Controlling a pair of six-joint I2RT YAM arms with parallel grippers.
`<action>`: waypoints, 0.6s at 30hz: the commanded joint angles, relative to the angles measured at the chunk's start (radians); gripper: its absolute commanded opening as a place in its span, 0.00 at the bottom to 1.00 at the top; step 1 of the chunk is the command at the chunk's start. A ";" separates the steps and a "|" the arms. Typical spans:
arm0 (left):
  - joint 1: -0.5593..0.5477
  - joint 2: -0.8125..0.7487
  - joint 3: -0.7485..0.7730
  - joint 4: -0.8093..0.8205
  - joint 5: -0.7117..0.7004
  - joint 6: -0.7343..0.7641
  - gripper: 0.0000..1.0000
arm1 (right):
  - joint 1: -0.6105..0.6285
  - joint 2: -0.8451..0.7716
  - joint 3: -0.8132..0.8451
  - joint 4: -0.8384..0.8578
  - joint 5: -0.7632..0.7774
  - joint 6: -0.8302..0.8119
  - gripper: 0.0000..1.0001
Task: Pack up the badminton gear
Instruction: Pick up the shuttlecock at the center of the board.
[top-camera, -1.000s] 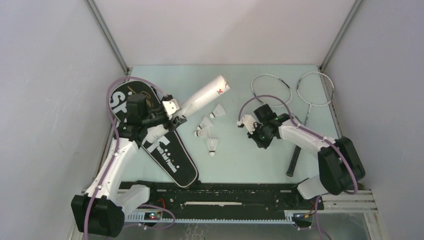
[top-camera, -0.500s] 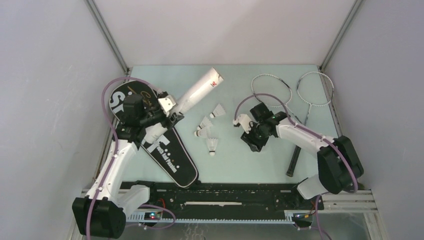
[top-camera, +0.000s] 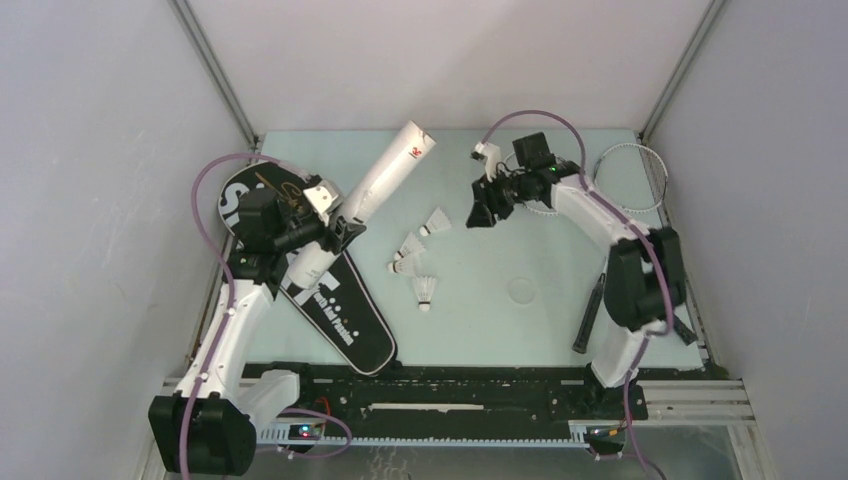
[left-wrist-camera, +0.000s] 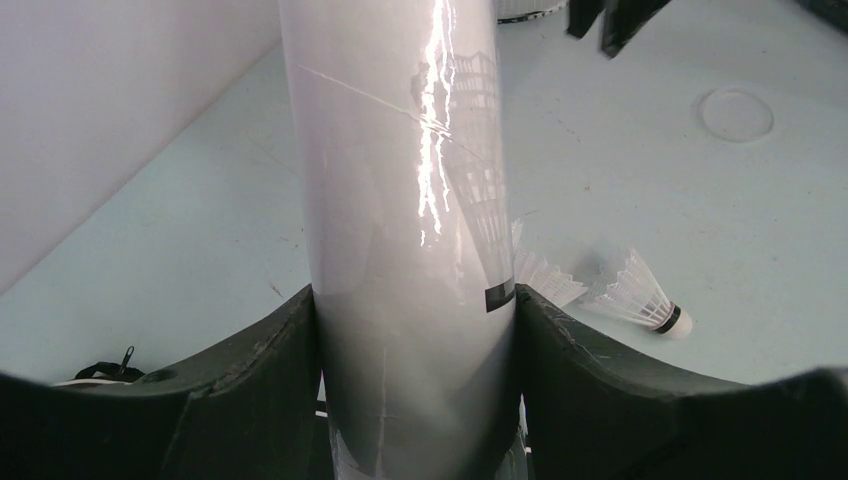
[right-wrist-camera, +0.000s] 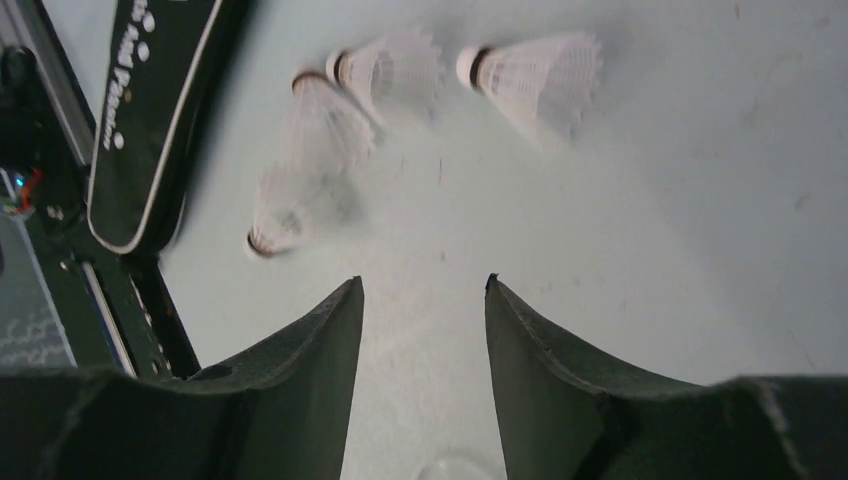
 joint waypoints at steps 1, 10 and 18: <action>0.017 -0.029 -0.016 0.088 0.031 -0.050 0.43 | -0.004 0.189 0.186 -0.001 -0.169 0.111 0.57; 0.020 -0.022 -0.018 0.078 0.033 -0.035 0.43 | 0.007 0.429 0.397 0.016 -0.214 0.210 0.57; 0.020 -0.019 -0.020 0.066 0.040 -0.013 0.43 | 0.020 0.524 0.486 0.008 -0.188 0.202 0.57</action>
